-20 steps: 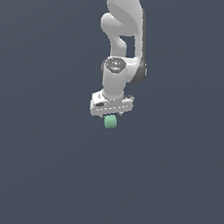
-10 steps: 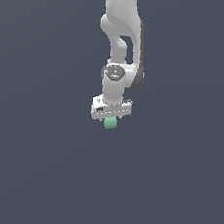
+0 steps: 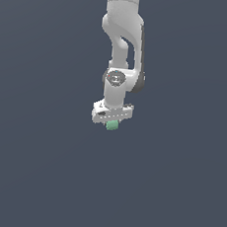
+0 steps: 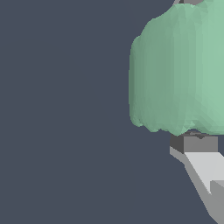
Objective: Pick up the object and move it to a goal position.
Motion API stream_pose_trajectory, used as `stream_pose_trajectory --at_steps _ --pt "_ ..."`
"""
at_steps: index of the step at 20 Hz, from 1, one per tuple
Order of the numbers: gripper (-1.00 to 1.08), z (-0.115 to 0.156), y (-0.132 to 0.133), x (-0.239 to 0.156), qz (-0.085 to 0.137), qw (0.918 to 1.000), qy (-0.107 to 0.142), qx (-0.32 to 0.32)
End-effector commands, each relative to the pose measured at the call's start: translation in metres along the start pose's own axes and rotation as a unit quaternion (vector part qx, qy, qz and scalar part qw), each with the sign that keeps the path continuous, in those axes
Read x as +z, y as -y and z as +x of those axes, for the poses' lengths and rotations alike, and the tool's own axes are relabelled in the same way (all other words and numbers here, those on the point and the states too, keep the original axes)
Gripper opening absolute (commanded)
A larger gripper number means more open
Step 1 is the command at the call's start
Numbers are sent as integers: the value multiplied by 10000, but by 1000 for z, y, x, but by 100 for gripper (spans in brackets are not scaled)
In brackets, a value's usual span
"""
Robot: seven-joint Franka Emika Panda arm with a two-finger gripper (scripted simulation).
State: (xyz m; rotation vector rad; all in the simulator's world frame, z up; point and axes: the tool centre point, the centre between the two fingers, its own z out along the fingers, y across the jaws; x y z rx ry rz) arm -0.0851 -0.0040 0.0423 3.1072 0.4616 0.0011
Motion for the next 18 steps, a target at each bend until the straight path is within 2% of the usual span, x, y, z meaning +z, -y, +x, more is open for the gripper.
stream_pose_trajectory --at_steps 1,11,18 --pt "-100 0 0 1 2 10000 3 -2" --pt "-100 0 -1 -2 -1 10000 -1 1" --pt "-100 2 -9 -28 -1 10000 -1 1"
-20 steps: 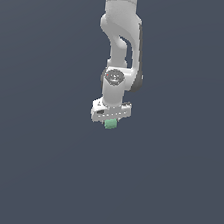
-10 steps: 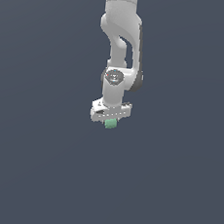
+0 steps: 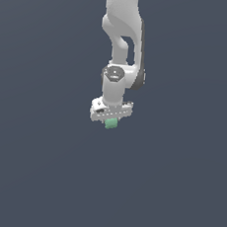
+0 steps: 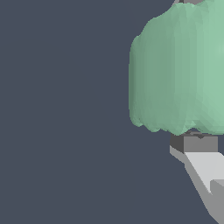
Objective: Pick up the object and move it to a goal position.
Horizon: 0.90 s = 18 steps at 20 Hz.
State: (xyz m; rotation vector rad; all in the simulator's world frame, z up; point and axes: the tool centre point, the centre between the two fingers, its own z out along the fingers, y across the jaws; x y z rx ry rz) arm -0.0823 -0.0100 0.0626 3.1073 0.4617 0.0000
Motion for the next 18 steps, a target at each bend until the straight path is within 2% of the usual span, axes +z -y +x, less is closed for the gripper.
stream_pose_trajectory --at_steps 1,7,18 --pt "-100 1 -4 -13 -2 10000 -5 1" --pt "-100 4 -18 -58 0 10000 -5 0" --pt "-100 11 -53 -167 5 10000 -6 -2"
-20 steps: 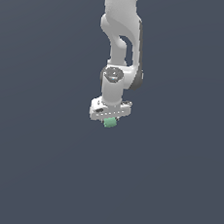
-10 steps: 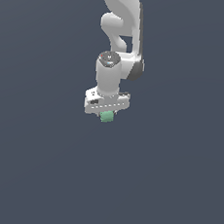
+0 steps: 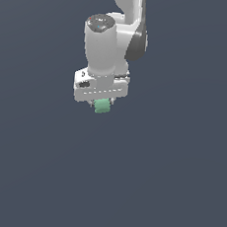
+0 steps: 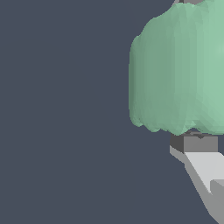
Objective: Pick up the object and move it to a goal position.
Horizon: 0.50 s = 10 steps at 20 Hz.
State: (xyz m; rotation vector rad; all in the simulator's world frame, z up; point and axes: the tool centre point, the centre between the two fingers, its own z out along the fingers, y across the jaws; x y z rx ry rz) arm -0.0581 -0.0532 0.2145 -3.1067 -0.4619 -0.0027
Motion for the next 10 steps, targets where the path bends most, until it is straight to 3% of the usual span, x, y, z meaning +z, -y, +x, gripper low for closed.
stream_pose_trajectory --at_steps 1,10 --pt "-100 1 -8 -25 5 10000 3 -3" --pt "-100 9 -37 -114 4 10000 4 -2"
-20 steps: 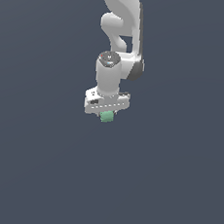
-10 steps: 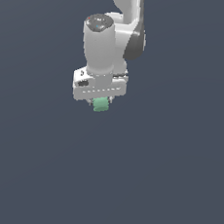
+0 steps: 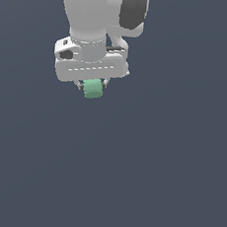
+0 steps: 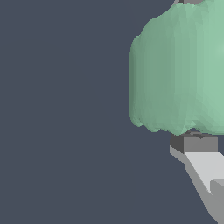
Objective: Pick up the object and move it to a goal position.
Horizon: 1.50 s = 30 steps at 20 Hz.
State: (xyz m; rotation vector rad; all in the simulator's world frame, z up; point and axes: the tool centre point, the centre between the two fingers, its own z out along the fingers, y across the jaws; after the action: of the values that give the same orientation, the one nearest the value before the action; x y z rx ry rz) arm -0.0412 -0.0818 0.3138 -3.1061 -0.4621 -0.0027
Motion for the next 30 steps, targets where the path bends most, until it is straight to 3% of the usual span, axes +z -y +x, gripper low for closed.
stream_pose_trajectory --at_steps 1,17,30 --pt "-100 2 -8 -25 1 10000 5 -1" --pt "-100 16 -49 -145 -4 10000 8 -1" --pt "-100 23 -65 -189 -6 10000 10 0"
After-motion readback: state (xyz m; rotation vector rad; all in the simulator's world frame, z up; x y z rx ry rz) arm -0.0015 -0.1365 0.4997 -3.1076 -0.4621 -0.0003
